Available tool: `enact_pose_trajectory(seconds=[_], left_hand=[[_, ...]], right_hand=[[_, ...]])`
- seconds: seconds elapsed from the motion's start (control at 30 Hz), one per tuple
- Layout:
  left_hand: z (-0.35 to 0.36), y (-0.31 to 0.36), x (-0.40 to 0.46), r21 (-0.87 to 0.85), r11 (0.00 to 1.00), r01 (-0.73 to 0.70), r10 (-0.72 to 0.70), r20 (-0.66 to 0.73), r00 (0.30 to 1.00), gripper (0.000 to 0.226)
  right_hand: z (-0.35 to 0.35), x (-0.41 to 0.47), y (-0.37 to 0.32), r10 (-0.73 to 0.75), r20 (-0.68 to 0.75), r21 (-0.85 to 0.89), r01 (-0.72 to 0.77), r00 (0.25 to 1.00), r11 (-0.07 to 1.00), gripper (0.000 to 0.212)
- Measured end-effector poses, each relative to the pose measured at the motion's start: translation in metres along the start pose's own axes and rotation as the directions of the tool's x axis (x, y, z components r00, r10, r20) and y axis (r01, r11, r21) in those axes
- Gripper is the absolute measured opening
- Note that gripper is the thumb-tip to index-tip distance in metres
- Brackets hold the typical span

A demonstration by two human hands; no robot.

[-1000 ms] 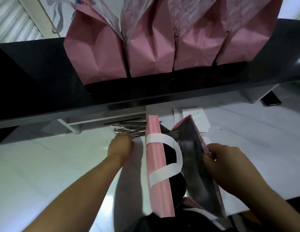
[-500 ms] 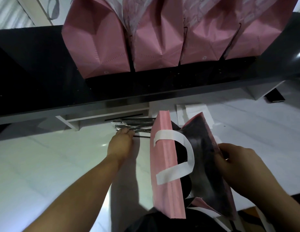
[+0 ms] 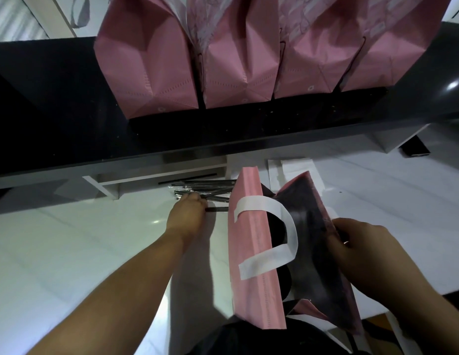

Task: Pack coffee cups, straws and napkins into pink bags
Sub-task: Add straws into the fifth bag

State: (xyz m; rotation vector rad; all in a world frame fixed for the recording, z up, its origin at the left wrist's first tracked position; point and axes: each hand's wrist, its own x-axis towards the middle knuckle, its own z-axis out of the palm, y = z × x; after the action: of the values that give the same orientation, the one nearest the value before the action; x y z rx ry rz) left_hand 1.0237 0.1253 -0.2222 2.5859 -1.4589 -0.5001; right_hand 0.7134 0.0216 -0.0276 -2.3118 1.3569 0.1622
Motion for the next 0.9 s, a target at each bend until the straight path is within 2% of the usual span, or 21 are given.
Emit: enact_pose_trajectory(seconds=[0.1, 0.2, 0.27, 0.33, 0.43, 0.5, 0.67, 0.8, 0.9], left_hand=[[-0.007, 0.003, 0.002, 0.068, 0.997, -0.039, 0.033, 0.095, 0.995, 0.034], [-0.019, 0.009, -0.002, 0.076, 0.993, -0.088, 0.074, 0.173, 0.982, 0.012], [-0.021, 0.01, -0.008, 0.105, 0.989, -0.104, 0.083, 0.189, 0.979, 0.013], [-0.025, 0.011, -0.015, 0.069, 0.995, -0.076, 0.062, 0.186, 0.981, 0.011], [-0.042, 0.01, -0.029, 0.03, 0.997, 0.064, -0.069, 0.175, 0.982, 0.008], [-0.059, 0.005, -0.046, -0.033, 0.989, 0.146, -0.142, 0.118, 0.983, 0.007], [-0.118, 0.012, -0.103, -0.278, 0.929, 0.243, -0.241, 0.043, 0.97, 0.009], [-0.167, 0.046, -0.14, -0.357, 0.907, 0.224, -0.248, -0.023, 0.968, 0.011], [-0.202, 0.088, -0.157, -0.475, 0.866, 0.16, -0.169, 0.023, 0.985, 0.014]], right_hand=[[0.001, 0.0, 0.0, 0.005, -0.016, 0.006, -0.004, 1.0, 1.0, 0.026], [0.002, 0.0, 0.001, -0.003, -0.035, -0.003, 0.003, 0.999, 1.0, 0.028], [0.002, 0.0, 0.001, -0.012, -0.034, 0.002, 0.012, 0.999, 1.0, 0.029], [0.002, 0.001, 0.001, -0.026, -0.028, 0.01, 0.027, 0.999, 1.0, 0.029], [0.0, 0.002, 0.001, -0.045, 0.004, 0.032, 0.045, 0.999, 0.998, 0.028], [0.0, 0.002, 0.0, -0.07, 0.005, 0.04, 0.07, 0.997, 0.997, 0.03], [0.003, 0.003, 0.002, -0.134, -0.021, 0.042, 0.135, 0.991, 0.99, 0.033], [0.0, 0.007, 0.004, -0.128, 0.004, 0.054, 0.128, 0.992, 0.99, 0.037], [-0.002, 0.005, 0.006, -0.136, 0.01, 0.106, 0.134, 0.991, 0.985, 0.036]])
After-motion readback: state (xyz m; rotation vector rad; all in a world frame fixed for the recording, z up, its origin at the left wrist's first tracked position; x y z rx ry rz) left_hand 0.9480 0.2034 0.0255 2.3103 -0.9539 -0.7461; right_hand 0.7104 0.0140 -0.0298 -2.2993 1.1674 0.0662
